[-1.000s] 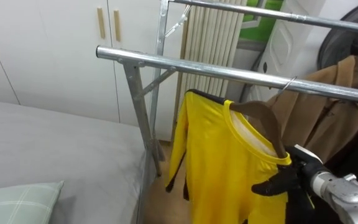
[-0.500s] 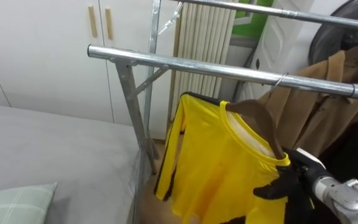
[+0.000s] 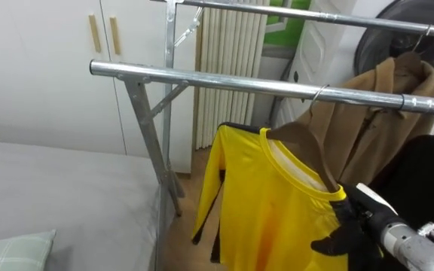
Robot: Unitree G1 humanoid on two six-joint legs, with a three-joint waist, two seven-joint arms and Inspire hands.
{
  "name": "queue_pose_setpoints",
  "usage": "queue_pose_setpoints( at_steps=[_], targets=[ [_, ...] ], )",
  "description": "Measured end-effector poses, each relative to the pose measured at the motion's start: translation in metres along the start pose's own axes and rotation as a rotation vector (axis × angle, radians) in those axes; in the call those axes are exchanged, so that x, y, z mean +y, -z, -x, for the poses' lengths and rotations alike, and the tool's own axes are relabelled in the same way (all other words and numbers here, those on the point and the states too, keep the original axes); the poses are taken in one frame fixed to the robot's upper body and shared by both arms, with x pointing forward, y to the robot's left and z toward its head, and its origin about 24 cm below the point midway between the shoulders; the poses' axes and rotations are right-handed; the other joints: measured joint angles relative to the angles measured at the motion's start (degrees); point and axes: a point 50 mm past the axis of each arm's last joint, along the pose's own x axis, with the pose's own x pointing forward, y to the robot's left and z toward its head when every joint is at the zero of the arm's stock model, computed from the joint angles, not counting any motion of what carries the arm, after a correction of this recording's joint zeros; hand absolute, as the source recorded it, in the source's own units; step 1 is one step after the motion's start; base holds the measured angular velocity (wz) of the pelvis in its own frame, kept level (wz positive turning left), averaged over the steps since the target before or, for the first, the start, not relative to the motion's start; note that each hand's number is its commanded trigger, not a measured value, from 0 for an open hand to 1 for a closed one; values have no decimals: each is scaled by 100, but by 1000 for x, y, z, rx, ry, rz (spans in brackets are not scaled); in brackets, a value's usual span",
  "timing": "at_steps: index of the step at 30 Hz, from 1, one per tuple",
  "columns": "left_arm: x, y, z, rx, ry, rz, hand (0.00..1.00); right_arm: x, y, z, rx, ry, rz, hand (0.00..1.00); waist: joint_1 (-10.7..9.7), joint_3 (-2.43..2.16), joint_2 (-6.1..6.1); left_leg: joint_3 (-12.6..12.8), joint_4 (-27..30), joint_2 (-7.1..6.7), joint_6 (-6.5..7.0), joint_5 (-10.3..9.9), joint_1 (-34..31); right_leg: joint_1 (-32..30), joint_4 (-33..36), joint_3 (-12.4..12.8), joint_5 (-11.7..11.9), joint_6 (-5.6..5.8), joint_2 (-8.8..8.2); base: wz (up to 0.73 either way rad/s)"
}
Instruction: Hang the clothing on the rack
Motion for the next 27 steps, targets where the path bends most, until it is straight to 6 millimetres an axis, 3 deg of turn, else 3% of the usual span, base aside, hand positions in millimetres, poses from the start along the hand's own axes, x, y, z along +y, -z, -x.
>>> queue_pose_setpoints(
  at_steps=[9, 15, 17, 27],
  targets=[
    [0, 1, 0, 2, -3, 3, 0, -3, -10, 2, -54, 67, 11, 0, -24, 0, -7, 6, -14, 7, 1, 1, -23, -47, -1, 40, 25, -1, 20, -2],
    [-1, 5, 0, 13, 0, 1, 0, -5, -14, 6, -87, 93, 13, 0, -236, 8, -38, 5, -16, 5, 2, 1, -45, -73, 0, 48, 23, 1, 19, 0],
    [-2, 9, 1, 20, 2, -1, 0, -10, -13, 8, -85, 114, 5, 0, -321, 5, -56, 16, -18, 2, 2, 1, -48, -98, 11, 90, 19, 7, 23, -7],
    [-2, 14, 1, 35, 1, 15, 0, -18, -16, 18, -123, 176, -3, 0, -349, 3, -93, 57, -40, 11, 2, 1, -51, -242, 97, 322, 32, 3, 78, -13]
  ],
)
